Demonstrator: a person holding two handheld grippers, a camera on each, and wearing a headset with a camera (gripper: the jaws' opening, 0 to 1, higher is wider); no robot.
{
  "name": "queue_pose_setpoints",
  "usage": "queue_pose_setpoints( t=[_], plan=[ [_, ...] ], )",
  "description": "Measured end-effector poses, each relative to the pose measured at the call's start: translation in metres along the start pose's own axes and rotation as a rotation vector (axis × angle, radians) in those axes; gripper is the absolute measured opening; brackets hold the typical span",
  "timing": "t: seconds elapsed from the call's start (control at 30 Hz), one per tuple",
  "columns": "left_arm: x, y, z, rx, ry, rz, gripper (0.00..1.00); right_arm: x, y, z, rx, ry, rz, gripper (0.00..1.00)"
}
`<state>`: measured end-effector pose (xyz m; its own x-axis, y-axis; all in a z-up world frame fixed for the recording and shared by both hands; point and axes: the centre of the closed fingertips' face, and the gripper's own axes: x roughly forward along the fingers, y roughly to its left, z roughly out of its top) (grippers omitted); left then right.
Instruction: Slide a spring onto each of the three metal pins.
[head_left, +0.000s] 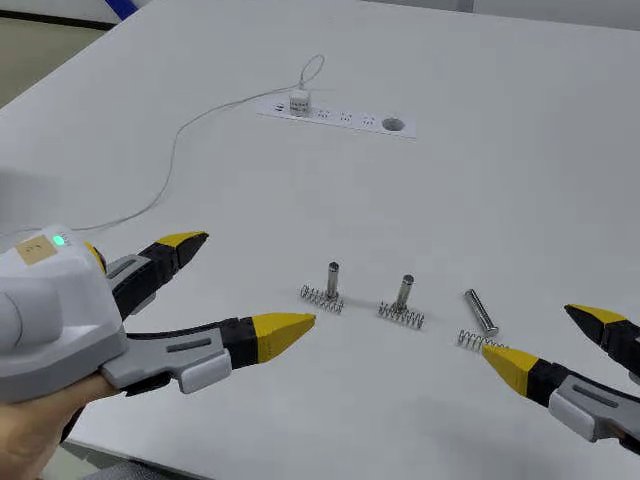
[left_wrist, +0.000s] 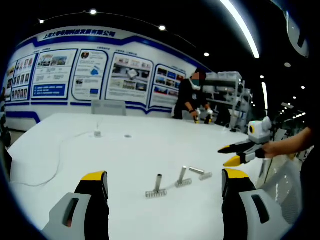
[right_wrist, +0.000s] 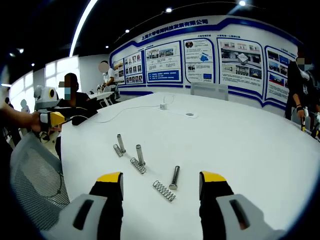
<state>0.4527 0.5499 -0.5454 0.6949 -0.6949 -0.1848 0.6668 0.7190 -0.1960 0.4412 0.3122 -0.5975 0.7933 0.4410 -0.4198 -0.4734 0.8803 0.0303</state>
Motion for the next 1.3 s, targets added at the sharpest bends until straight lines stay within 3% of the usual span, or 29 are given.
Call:
queue_pose_setpoints(
  t=[0.6,0.77,0.97,1.2,1.3],
  plan=[
    [0.002,0.003,-0.012,-0.006,0.035,-0.01,0.96,0.034,-0.023,-0.002,-0.042,0.08,0.015,0.54],
    [0.004,0.003,-0.012,-0.009,0.039,-0.014,0.96,0.045,-0.023,-0.004,-0.034,0.107,0.046,0.47],
    [0.006,0.003,-0.012,-0.014,0.04,-0.021,0.95,0.063,-0.017,-0.017,-0.049,0.187,0.084,0.38],
    [0.006,0.005,-0.016,-0.015,0.054,-0.021,0.95,0.083,-0.022,-0.036,-0.028,0.28,0.083,0.34],
    [0.005,0.007,-0.017,-0.014,0.055,-0.016,0.95,0.09,-0.026,-0.038,-0.039,0.291,0.074,0.33]
  ],
)
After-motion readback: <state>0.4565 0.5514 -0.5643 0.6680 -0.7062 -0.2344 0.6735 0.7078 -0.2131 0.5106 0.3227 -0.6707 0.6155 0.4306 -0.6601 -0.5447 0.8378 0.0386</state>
